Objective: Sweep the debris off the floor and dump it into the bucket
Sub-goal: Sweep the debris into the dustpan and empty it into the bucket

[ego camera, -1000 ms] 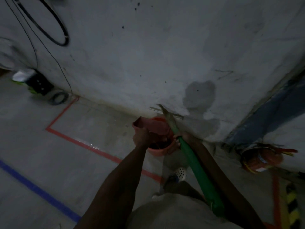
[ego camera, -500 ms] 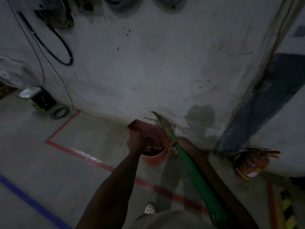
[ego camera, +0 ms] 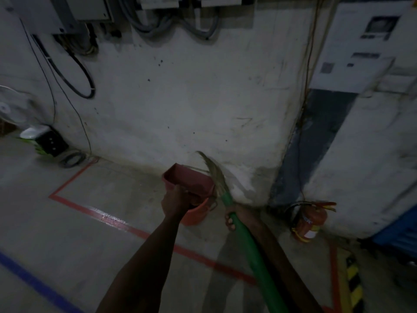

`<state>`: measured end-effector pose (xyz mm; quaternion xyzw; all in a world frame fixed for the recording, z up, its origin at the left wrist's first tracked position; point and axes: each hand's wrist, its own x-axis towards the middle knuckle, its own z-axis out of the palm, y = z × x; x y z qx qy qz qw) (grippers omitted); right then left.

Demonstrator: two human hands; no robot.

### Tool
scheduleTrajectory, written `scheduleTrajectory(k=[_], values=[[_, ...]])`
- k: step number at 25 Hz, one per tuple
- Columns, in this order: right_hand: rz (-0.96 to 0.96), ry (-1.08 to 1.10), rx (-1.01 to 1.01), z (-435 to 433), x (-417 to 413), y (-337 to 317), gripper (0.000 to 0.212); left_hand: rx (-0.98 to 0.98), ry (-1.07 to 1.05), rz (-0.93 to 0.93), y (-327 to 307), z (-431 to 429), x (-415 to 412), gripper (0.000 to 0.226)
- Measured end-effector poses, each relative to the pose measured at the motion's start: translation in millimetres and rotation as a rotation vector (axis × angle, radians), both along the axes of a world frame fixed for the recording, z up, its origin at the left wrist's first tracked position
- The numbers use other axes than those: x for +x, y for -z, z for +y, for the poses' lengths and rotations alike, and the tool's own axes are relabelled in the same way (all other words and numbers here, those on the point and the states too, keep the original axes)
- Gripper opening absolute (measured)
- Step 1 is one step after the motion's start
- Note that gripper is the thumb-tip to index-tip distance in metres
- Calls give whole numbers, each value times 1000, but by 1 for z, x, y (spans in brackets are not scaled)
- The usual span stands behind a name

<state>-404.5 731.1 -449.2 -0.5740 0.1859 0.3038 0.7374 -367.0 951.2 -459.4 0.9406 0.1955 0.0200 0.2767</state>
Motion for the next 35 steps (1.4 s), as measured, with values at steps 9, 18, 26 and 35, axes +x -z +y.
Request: scheduleTrajectory(k=[9,18,26,35], values=[[-69,97,5,-4,-121,-12,27,79,110,-104,-6,8,-102,37],[-54,59,16,22,-282,20,14,58,-11,-67,34,83,-308,40],[97,-288,-126,66,-371,62,12,-21,-346,-78,84,110,-503,31],[155,-715,-233,71,-499,120,10,-196,-802,-87,114,21,-718,34]])
